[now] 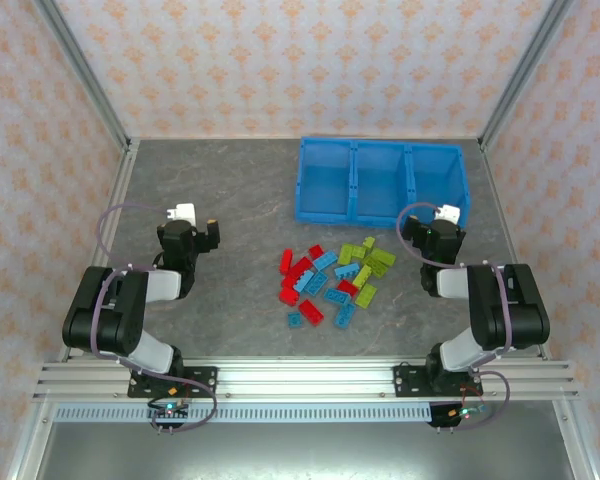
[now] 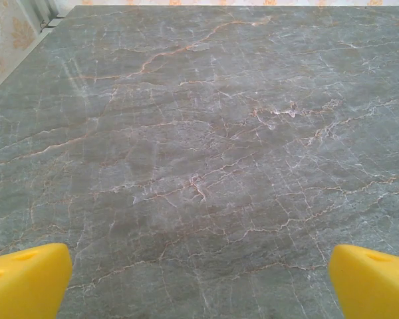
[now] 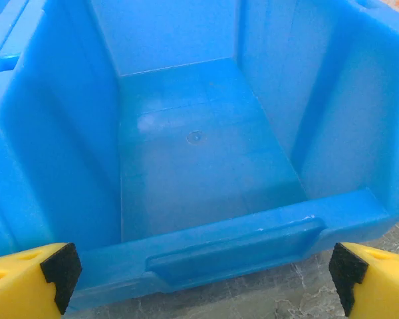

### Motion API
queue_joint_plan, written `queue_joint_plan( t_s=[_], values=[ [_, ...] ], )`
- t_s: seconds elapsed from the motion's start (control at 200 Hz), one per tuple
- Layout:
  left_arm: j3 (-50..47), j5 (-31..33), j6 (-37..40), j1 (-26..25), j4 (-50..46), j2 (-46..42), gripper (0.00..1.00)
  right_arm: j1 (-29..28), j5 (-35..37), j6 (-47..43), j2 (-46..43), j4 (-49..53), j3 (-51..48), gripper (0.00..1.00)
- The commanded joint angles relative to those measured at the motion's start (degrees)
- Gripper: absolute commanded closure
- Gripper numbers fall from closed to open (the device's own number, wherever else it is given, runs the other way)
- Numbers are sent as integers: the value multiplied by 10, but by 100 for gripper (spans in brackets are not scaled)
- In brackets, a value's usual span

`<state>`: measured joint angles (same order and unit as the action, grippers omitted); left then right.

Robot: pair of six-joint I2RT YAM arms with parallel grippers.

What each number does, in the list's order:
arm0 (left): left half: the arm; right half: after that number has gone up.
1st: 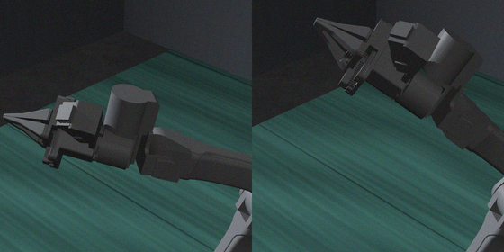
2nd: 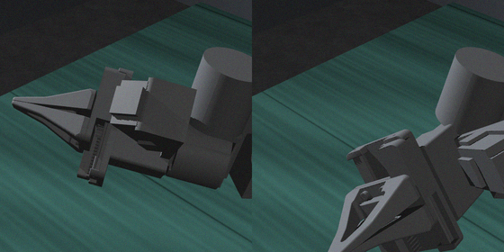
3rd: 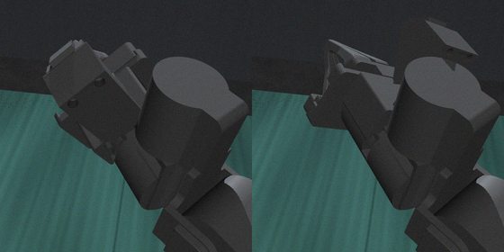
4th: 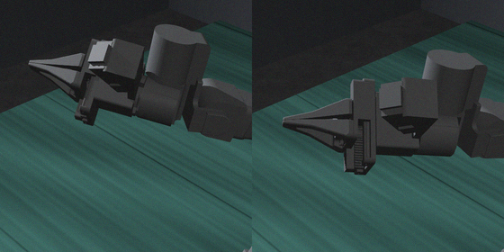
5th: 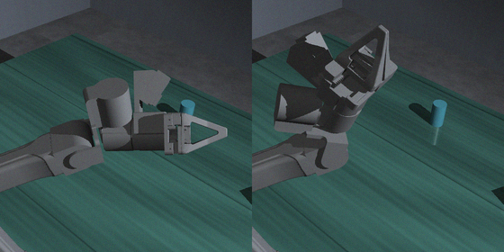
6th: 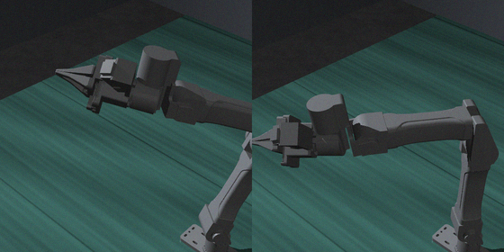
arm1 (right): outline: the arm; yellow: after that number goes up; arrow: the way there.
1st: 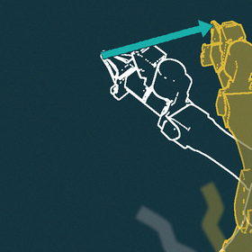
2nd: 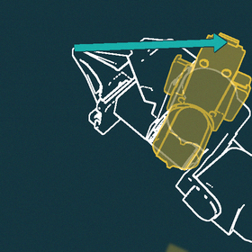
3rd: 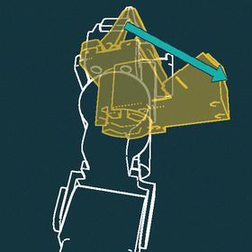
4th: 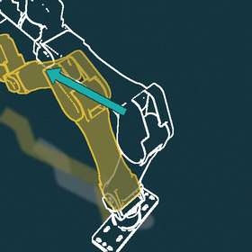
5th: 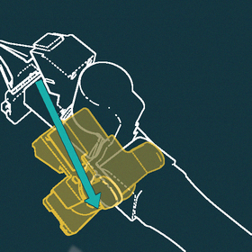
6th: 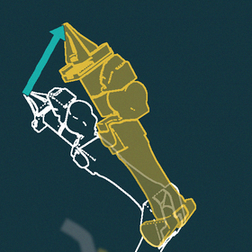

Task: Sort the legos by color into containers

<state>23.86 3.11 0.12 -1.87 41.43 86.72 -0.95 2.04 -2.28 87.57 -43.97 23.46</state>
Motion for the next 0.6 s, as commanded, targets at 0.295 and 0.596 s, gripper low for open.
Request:
queue_joint_plan(
  t_s=[0.295,0.596],
  values=[
    [9,-1,9,-2,7,-8,0,-4,-20,-9,-5,6,10,1],
    [8,-1,9,-2,7,-8,0,-3,-20,-9,-8,3,8,1]
  ],
)
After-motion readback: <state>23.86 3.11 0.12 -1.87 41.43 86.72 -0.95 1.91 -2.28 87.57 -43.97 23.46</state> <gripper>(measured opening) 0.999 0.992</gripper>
